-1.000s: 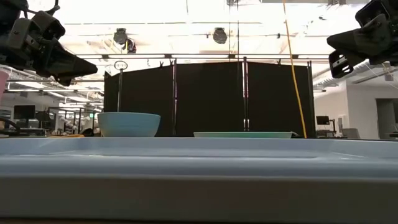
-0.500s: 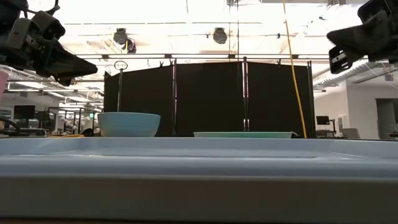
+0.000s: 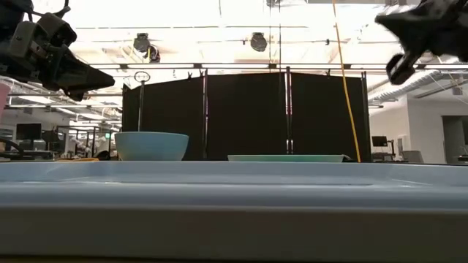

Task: Set up tray
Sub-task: Put the light blue plate on the blue serving tray

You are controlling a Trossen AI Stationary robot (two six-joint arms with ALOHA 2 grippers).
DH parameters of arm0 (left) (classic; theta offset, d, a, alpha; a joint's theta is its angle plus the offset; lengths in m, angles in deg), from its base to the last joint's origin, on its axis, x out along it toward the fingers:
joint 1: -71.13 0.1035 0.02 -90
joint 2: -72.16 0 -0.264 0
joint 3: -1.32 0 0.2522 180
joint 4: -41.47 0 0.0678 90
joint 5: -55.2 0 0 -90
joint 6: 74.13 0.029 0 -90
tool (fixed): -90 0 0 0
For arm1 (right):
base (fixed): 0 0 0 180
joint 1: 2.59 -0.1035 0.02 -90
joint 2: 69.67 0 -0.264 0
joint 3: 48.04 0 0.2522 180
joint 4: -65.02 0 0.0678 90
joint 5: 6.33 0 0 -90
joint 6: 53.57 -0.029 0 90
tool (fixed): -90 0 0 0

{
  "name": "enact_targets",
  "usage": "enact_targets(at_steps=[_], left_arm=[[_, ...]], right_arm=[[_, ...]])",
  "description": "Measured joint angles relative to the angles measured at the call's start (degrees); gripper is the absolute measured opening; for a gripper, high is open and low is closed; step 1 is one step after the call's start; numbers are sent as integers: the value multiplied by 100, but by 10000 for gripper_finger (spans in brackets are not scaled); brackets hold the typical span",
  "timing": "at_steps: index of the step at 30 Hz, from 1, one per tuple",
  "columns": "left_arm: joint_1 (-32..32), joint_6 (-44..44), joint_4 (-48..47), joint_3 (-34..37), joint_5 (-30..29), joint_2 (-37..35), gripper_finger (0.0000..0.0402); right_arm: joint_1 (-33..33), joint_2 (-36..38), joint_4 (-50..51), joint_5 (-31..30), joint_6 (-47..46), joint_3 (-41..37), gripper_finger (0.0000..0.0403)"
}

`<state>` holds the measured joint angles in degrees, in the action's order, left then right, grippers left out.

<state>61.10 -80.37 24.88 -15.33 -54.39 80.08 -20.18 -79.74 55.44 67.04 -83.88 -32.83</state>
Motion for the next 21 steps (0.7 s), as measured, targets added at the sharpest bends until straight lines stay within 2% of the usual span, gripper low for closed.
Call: enact_targets(at_steps=[4, 7, 10, 14, 16, 19, 21], left_arm=[[0, 0, 0, -2, 1, -1, 63], [0, 0, -2, 0, 0, -2, 63], [1, 0, -2, 0, -1, -2, 63], [-1, 1, -2, -2, 4, 0, 63], [-1, 0, 0, 0, 1, 0, 63], [-1, 0, 1, -1, 1, -2, 63], [-1, 0, 2, -1, 1, 0, 63]], right_arm=[[0, -876, -735, 81, 93, 0, 0], [-18, -1701, -1565, 278, 525, 89, 0], [-116, -2698, -1468, 334, 886, 454, 0], [-232, -4269, -1549, 376, 1373, 1624, 0], [-286, -5103, -1363, 624, 1789, 2302, 0], [-332, -6001, -653, 466, 2179, 3288, 0], [-317, -6353, 303, 214, 2312, 3914, 0]])
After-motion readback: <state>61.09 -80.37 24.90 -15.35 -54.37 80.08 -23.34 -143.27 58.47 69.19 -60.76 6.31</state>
